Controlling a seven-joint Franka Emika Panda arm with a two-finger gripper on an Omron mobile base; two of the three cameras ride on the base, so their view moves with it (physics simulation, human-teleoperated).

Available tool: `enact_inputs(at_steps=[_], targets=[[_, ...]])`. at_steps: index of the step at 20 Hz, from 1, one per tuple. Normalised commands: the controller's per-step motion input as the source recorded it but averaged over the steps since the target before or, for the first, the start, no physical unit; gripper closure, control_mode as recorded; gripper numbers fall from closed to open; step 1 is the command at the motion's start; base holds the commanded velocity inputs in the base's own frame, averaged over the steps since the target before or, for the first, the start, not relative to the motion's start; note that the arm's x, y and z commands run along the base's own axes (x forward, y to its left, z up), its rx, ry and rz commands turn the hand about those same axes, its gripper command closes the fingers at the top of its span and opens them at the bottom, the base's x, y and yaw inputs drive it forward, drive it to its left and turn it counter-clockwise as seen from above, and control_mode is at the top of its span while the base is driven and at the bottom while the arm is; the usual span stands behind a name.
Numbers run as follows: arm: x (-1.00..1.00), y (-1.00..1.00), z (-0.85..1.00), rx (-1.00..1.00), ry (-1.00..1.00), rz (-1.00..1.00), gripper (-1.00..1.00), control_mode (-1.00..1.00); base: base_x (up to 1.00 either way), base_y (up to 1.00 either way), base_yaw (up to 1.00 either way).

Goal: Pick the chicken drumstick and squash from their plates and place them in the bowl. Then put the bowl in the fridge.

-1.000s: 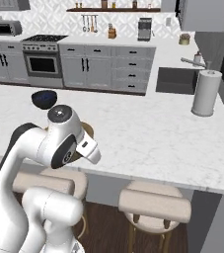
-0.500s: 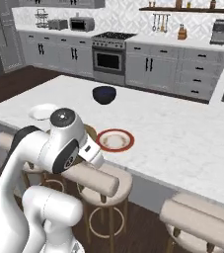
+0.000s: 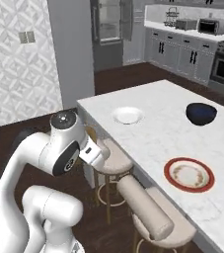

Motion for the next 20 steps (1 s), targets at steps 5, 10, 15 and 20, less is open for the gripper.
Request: enact_inputs(at_steps=[5,10,15,20], targets=[[0.00,0.00,0.00,0.00,0.00,0.00,1.00,1.00,0.96,0.52,0.57],[0.00,0.00,0.00,0.00,0.00,0.00,1.00,1.00,1.00,0.33,0.47],[0.00,0.00,0.00,0.00,0.00,0.00,1.00,1.00,1.00,0.56,0.32],[0.00,0.00,0.00,0.00,0.00,0.00,1.00,1.00,1.00,0.61,0.05]])
